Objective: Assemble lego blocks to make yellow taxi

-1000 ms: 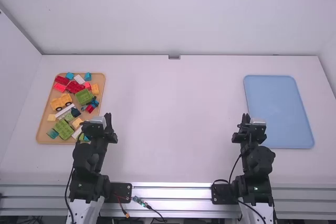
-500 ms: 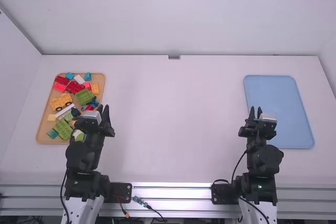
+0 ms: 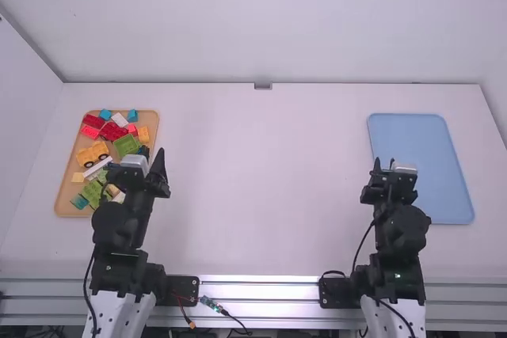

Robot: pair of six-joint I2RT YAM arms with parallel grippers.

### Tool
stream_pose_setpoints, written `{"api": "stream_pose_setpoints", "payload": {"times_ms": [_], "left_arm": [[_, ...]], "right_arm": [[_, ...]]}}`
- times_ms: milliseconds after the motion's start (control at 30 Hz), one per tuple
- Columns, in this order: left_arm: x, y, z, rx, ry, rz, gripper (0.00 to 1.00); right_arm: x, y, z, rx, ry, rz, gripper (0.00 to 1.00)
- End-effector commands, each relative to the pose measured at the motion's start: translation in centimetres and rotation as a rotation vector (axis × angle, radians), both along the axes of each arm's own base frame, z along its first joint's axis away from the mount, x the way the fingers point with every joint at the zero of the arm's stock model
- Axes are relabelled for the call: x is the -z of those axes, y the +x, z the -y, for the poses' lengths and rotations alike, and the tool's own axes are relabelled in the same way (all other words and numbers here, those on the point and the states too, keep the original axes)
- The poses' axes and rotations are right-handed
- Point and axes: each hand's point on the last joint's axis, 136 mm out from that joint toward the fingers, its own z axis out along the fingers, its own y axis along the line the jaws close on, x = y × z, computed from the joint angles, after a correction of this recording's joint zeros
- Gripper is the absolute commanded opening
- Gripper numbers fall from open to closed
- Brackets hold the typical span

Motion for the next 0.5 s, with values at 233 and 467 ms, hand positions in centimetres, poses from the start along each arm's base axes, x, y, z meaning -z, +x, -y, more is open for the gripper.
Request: {"api": "stream_pose_setpoints", "payload": {"times_ms": [233,467], "left_arm": [[-3.1,1.4,0.1,0.005,-0.001,-0.045,0.47],[-5.2,3.2,-0.8,-0.047,-0.004,-0.084,0.60]], "right_arm": [[-3.1,0.7,-0.4,-0.014,0.000,0.004,0.39],[-3.7,1.6,-0.4,-0.027,0.011,-0.061,0.49]]}}
